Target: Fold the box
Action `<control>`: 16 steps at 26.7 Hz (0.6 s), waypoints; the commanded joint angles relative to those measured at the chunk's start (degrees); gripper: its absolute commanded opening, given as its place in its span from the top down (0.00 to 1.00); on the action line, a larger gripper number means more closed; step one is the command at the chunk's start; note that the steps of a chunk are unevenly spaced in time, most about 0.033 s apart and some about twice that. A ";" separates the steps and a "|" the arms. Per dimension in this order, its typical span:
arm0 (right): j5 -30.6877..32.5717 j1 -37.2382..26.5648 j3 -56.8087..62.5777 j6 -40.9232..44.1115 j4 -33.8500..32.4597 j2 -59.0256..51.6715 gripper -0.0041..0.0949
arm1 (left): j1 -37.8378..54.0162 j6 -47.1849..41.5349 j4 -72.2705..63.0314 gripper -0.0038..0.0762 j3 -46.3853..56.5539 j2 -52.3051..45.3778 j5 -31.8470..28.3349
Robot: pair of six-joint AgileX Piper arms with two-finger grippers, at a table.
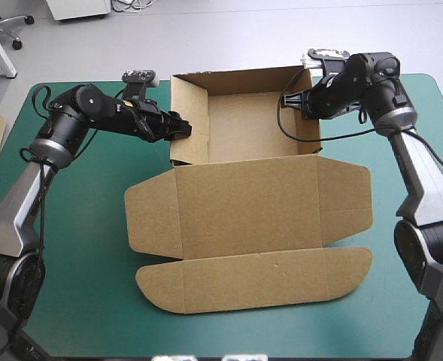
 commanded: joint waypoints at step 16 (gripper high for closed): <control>0.03 4.24 -1.70 5.41 -3.52 -1.52 0.97 | -2.10 -10.34 12.52 0.48 -13.77 5.73 11.38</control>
